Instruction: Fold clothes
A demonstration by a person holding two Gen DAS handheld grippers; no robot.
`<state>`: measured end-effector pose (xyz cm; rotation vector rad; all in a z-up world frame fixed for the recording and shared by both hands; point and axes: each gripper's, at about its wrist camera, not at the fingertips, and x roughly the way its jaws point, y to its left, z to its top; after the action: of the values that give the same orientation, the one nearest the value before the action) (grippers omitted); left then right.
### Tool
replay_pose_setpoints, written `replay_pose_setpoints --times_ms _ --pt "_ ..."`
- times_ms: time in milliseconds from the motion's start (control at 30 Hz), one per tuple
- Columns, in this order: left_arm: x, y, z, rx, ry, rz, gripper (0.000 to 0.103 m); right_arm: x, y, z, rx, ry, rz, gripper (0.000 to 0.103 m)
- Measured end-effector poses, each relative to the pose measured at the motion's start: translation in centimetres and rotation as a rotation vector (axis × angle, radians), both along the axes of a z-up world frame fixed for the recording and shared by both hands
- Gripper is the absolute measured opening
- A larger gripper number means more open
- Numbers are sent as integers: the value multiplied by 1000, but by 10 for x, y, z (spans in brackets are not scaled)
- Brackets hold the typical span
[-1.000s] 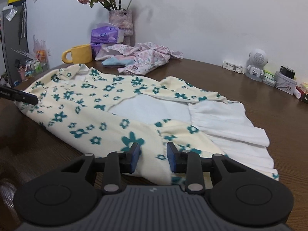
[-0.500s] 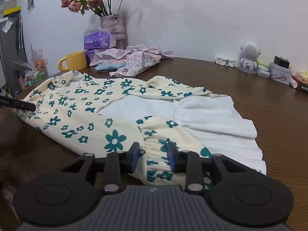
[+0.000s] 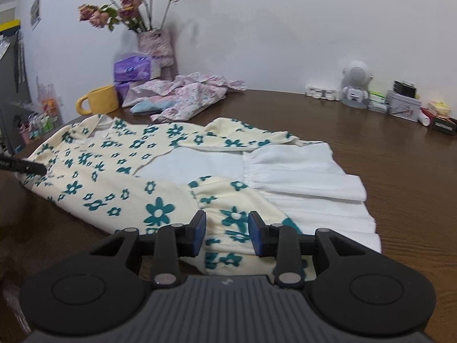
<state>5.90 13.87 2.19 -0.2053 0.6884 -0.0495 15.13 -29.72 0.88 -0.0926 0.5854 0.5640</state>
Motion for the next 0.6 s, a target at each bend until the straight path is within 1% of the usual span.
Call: replay_pose_setpoints --times_ms 133,233,300,367,600 --pt "-1 -2 0 10 -5 4 31 3 -4 -1 -9 5 -44 31" --pt "-2 -3 -1 13 -10 3 32 2 -1 -2 -32 -1 -48 31" --pt "-2 -4 -1 13 -15 1 33 1 3 -2 -54 -11 -49 33" --pt "-3 -4 -1 13 -20 -1 38 -1 6 -2 -67 -15 -51 33" --pt "-4 -3 -2 -3 -34 -10 40 -3 11 -3 -90 -17 -63 34"
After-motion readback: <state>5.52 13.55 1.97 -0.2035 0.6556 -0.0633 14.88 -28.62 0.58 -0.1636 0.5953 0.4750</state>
